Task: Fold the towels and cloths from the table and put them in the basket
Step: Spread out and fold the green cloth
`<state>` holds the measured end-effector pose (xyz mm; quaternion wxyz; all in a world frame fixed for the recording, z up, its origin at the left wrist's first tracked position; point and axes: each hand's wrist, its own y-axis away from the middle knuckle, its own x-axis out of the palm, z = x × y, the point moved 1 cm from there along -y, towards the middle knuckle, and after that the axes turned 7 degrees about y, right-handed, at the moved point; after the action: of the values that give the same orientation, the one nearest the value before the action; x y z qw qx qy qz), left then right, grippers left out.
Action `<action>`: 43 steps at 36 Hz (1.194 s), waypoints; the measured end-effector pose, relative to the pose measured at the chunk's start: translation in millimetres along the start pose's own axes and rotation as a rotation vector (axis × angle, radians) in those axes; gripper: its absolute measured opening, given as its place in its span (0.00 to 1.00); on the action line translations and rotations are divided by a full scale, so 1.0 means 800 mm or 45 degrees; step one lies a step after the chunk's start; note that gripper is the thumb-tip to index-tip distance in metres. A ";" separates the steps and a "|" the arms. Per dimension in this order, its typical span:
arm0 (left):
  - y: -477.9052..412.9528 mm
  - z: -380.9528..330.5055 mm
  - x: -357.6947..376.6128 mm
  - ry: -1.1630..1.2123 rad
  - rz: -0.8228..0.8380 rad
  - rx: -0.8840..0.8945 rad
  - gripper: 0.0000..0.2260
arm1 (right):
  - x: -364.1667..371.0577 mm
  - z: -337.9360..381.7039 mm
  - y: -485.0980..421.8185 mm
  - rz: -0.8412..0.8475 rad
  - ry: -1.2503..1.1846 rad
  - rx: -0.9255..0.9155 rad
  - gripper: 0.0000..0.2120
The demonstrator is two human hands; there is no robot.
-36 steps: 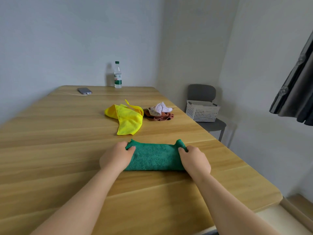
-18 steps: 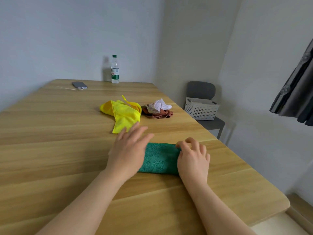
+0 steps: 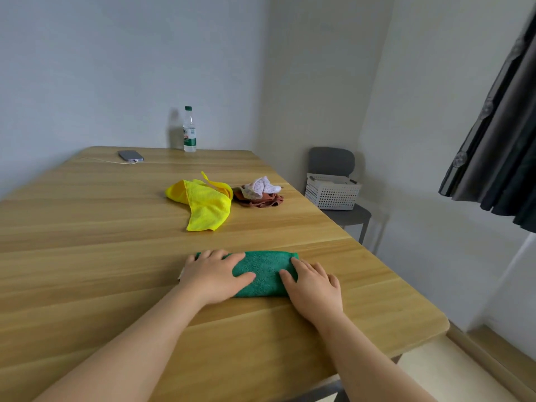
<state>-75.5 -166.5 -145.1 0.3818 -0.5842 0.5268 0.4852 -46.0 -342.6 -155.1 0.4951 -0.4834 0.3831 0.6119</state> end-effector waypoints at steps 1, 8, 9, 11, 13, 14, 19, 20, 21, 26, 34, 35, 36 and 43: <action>0.006 0.000 -0.001 0.001 0.001 0.003 0.26 | -0.001 -0.002 0.004 -0.013 -0.012 -0.006 0.26; 0.048 -0.003 0.001 0.099 -0.039 -0.015 0.18 | -0.010 -0.015 0.028 -0.142 -0.223 0.069 0.24; 0.051 -0.006 0.001 0.105 -0.046 -0.011 0.18 | -0.011 -0.017 0.028 -0.135 -0.253 0.096 0.26; 0.054 -0.011 0.002 0.097 -0.044 -0.005 0.18 | -0.016 -0.023 0.027 -0.090 -0.285 0.140 0.29; 0.052 -0.014 0.003 0.091 -0.028 -0.003 0.20 | -0.019 -0.029 0.022 -0.046 -0.286 0.152 0.25; 0.048 -0.015 0.003 0.105 -0.018 -0.005 0.22 | -0.021 -0.032 0.019 -0.029 -0.296 0.140 0.20; 0.016 -0.021 -0.002 0.502 0.136 -0.035 0.33 | -0.026 -0.052 -0.004 0.077 -0.760 0.033 0.07; 0.005 -0.025 -0.002 0.622 0.177 -0.035 0.33 | -0.030 -0.057 -0.011 0.095 -0.876 0.015 0.08; -0.006 -0.031 -0.002 0.746 0.211 -0.039 0.30 | -0.034 -0.062 -0.020 0.105 -0.983 0.001 0.09; -0.071 -0.076 -0.006 1.111 0.313 -0.061 0.08 | -0.051 -0.088 -0.088 0.220 -1.519 0.168 0.08; -0.142 -0.155 -0.012 1.677 0.470 -0.227 0.21 | -0.078 -0.129 -0.160 0.193 -2.161 0.612 0.15; -0.144 -0.163 -0.015 1.750 0.504 -0.243 0.24 | -0.085 -0.131 -0.160 0.240 -2.178 0.661 0.15; -0.145 -0.170 -0.019 1.813 0.536 -0.268 0.28 | -0.092 -0.131 -0.159 0.299 -2.168 0.704 0.15; -0.140 -0.232 -0.074 2.010 0.586 -0.316 0.23 | -0.161 -0.139 -0.110 0.538 -1.838 0.886 0.10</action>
<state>67.0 -312.2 -50.8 -0.2759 -0.6683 0.6888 0.0535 69.3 -459.5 -55.6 0.6152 0.2914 0.2212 0.6983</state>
